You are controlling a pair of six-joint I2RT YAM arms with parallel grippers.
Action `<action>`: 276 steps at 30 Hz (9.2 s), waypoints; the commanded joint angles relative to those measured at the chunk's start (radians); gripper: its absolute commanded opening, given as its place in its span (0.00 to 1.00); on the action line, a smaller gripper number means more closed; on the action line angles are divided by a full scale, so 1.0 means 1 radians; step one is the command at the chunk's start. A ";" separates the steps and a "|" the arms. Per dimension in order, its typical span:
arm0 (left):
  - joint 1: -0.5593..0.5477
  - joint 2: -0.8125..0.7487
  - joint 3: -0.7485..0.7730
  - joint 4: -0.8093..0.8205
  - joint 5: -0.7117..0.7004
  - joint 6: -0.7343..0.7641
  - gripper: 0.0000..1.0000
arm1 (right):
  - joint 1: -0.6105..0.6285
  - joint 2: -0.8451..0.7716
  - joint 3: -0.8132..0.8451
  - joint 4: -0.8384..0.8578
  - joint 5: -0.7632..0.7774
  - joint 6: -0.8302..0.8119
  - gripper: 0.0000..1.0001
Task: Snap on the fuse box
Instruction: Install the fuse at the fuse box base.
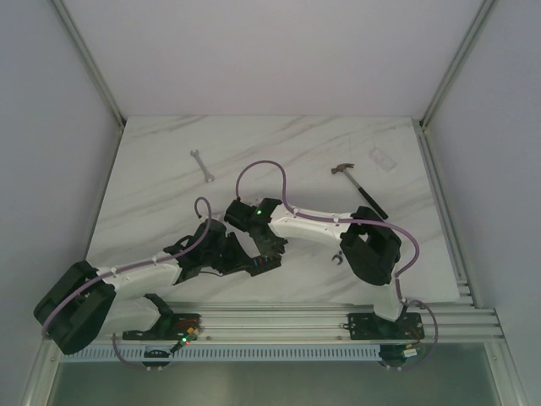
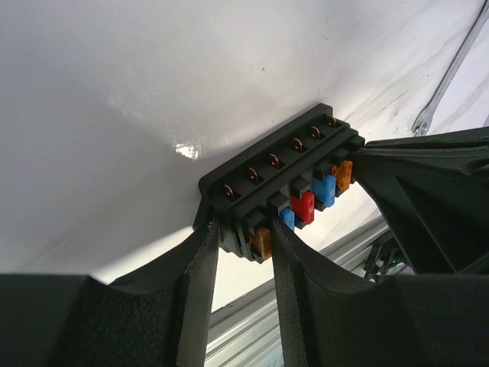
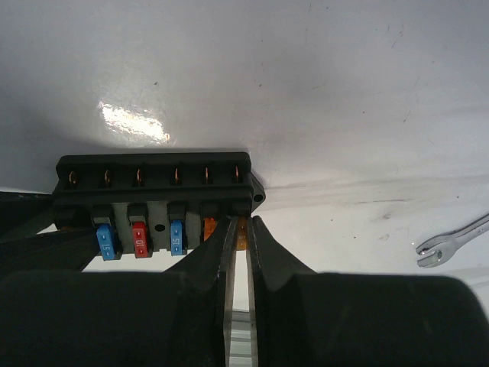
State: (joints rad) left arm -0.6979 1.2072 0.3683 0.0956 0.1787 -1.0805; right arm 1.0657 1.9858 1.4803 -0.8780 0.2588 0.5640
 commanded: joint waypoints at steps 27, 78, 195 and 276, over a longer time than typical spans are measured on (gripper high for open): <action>-0.021 -0.042 -0.013 0.002 -0.059 -0.035 0.49 | -0.032 -0.223 -0.119 0.067 0.008 0.116 0.32; -0.041 0.008 -0.002 0.041 -0.061 -0.052 0.46 | -0.105 -0.215 -0.292 0.262 -0.159 0.155 0.00; -0.043 -0.024 -0.019 0.054 -0.054 -0.058 0.52 | -0.102 -0.145 -0.140 0.086 -0.161 0.105 0.19; -0.009 0.026 0.142 -0.162 -0.128 0.052 0.57 | -0.113 -0.246 -0.251 0.250 -0.099 0.104 0.39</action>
State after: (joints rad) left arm -0.7105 1.2587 0.4816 -0.0193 0.0624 -1.0443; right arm 0.9554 1.7031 1.1915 -0.6159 0.1501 0.6510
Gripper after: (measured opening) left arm 0.553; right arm 0.412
